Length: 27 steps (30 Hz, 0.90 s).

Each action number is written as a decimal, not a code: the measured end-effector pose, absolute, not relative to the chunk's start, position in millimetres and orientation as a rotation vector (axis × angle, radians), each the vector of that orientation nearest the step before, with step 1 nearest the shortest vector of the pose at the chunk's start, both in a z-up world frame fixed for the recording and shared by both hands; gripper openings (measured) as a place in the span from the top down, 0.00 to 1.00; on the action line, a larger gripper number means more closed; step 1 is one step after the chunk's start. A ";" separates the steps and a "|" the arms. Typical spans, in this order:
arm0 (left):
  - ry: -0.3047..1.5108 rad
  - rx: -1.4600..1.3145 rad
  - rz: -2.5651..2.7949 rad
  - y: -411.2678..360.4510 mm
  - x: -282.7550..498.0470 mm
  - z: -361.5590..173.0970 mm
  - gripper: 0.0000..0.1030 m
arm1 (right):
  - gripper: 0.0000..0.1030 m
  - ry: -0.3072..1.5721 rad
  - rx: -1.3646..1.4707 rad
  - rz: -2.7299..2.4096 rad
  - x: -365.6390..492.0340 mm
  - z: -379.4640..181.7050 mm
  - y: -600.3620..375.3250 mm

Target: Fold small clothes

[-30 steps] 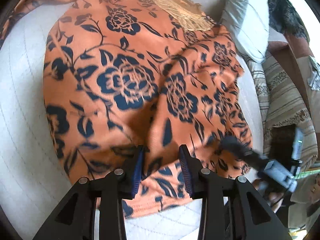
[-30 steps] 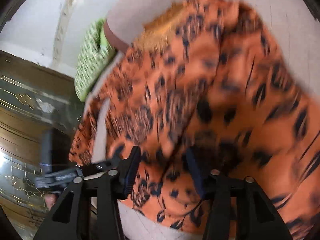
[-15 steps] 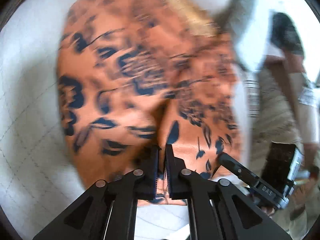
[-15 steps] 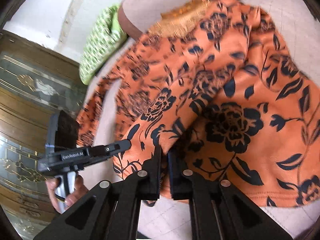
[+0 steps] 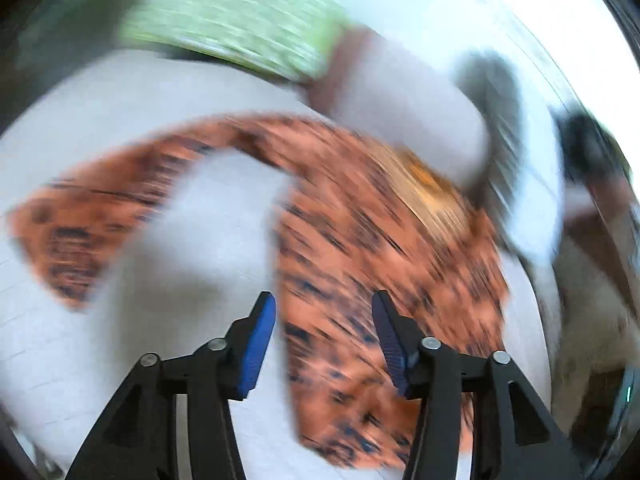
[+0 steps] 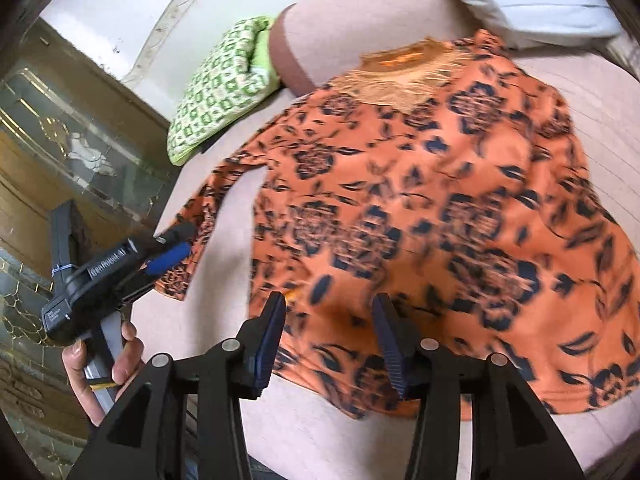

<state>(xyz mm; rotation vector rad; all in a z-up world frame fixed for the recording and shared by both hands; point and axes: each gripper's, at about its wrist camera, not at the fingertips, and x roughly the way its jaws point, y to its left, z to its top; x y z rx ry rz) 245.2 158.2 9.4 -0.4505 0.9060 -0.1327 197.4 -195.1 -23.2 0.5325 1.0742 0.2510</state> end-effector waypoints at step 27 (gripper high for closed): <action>0.873 -0.636 0.188 304.1 263.2 -44.2 0.96 | 0.40 1.165 0.444 0.530 289.8 -42.3 -43.4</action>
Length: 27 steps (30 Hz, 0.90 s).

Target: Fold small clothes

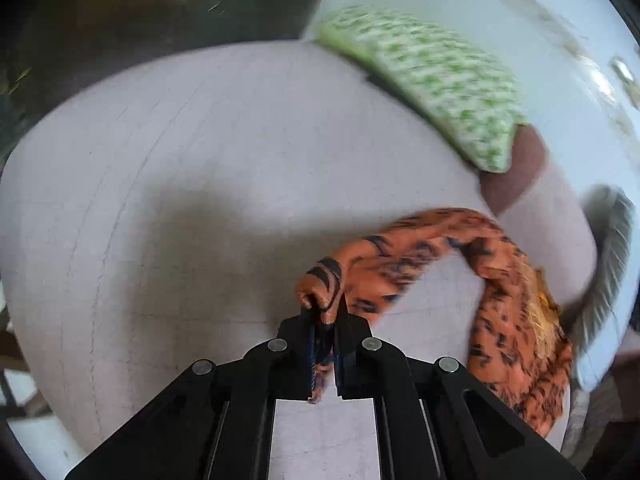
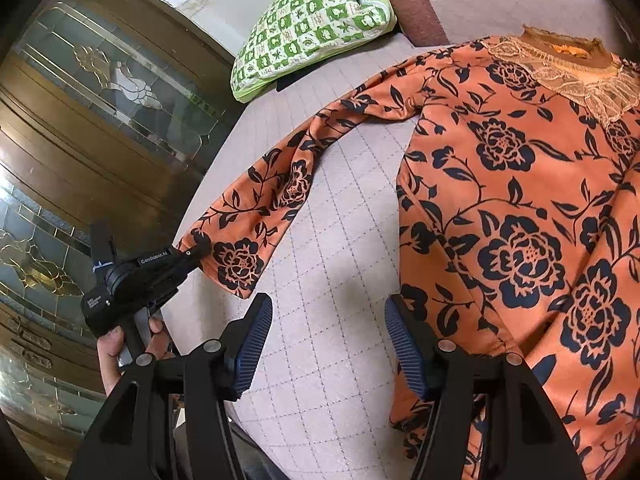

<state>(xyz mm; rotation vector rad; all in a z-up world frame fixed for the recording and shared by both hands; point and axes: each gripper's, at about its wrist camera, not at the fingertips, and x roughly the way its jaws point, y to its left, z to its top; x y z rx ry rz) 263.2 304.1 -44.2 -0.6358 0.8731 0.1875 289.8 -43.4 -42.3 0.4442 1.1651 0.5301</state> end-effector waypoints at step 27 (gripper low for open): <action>0.781 -0.178 -0.670 52.4 240.0 24.8 0.96 | 0.97 1.258 0.485 0.732 385.9 -12.8 -104.4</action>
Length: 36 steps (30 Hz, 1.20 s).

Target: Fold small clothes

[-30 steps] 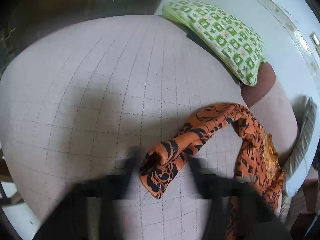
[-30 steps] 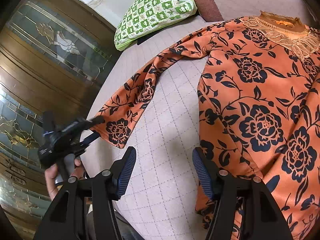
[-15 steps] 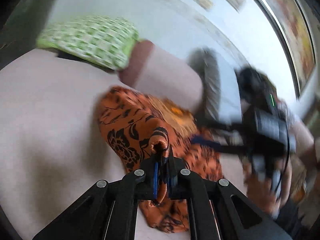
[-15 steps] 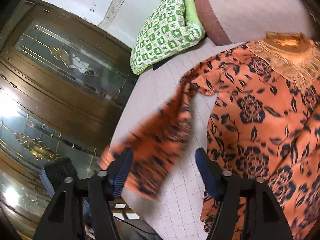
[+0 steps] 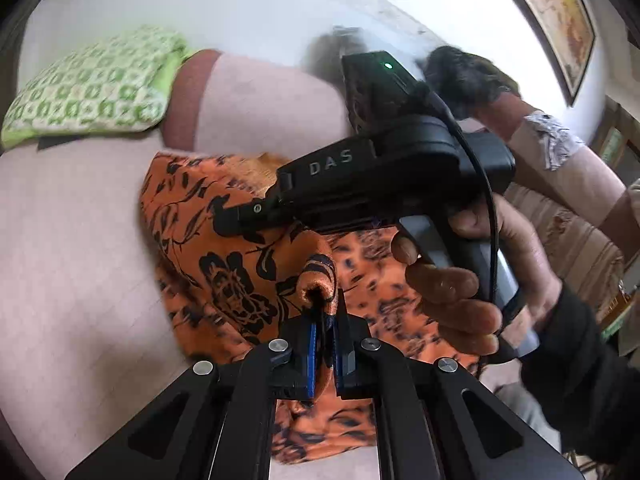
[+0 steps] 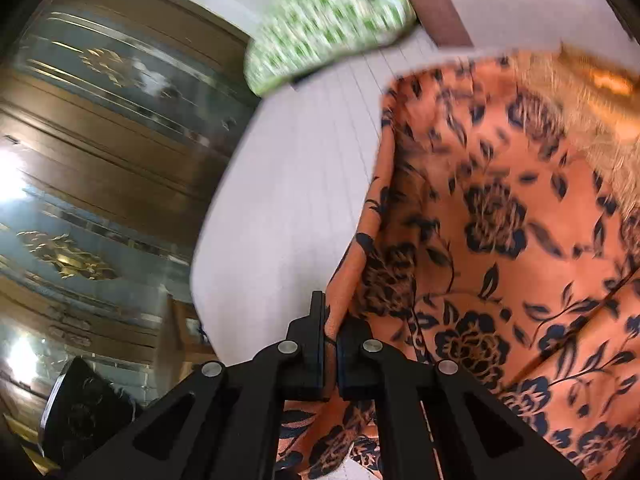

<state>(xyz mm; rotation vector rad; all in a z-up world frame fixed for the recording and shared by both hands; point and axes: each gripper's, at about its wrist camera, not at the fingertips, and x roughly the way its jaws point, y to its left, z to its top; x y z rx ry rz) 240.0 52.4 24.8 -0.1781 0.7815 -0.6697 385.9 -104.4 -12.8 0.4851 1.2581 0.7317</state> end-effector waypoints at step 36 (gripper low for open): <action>1.123 -0.726 -0.349 73.4 457.8 -114.6 0.51 | 0.84 1.327 0.224 0.284 284.1 -94.1 -279.0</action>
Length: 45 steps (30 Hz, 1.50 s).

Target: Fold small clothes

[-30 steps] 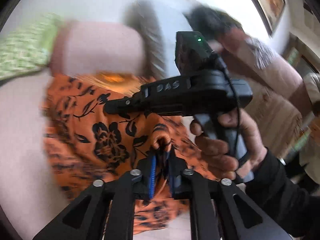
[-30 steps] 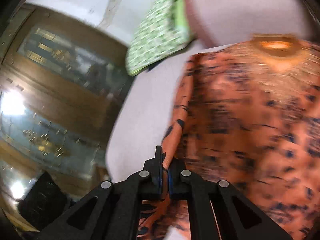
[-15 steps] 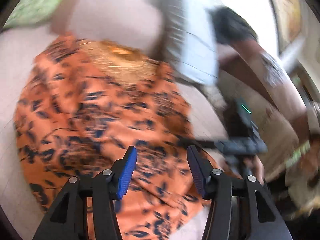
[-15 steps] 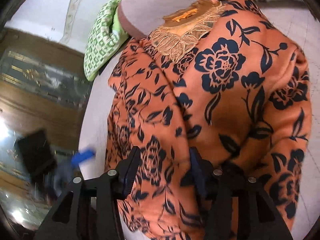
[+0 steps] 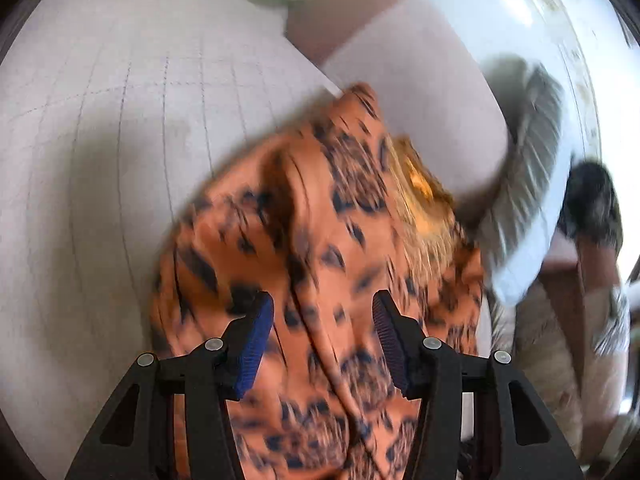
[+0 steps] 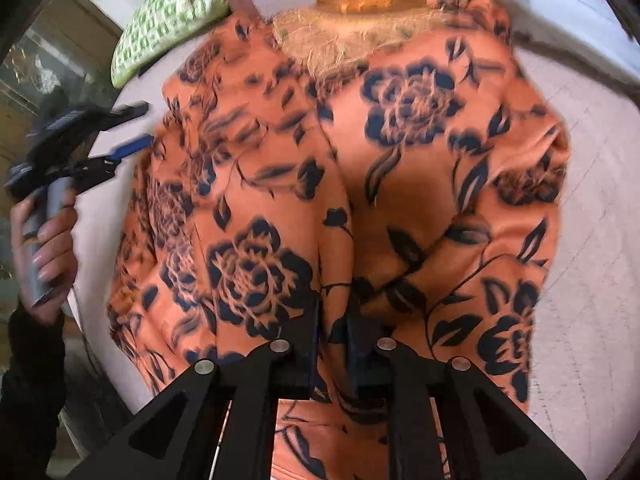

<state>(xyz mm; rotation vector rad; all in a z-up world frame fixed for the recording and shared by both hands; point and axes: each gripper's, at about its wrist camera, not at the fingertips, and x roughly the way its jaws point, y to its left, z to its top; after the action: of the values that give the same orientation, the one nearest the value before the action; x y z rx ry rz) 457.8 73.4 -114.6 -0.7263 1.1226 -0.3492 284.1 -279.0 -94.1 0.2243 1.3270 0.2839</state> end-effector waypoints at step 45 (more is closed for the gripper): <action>0.985 -0.448 -0.238 78.6 357.7 -67.7 0.45 | 0.46 0.955 0.581 0.350 277.0 -34.8 -304.9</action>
<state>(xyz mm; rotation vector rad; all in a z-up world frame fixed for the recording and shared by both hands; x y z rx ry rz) 357.7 78.6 -67.7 -0.4479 0.9851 -0.2384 277.0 -304.9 -34.8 0.5812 0.9546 0.3501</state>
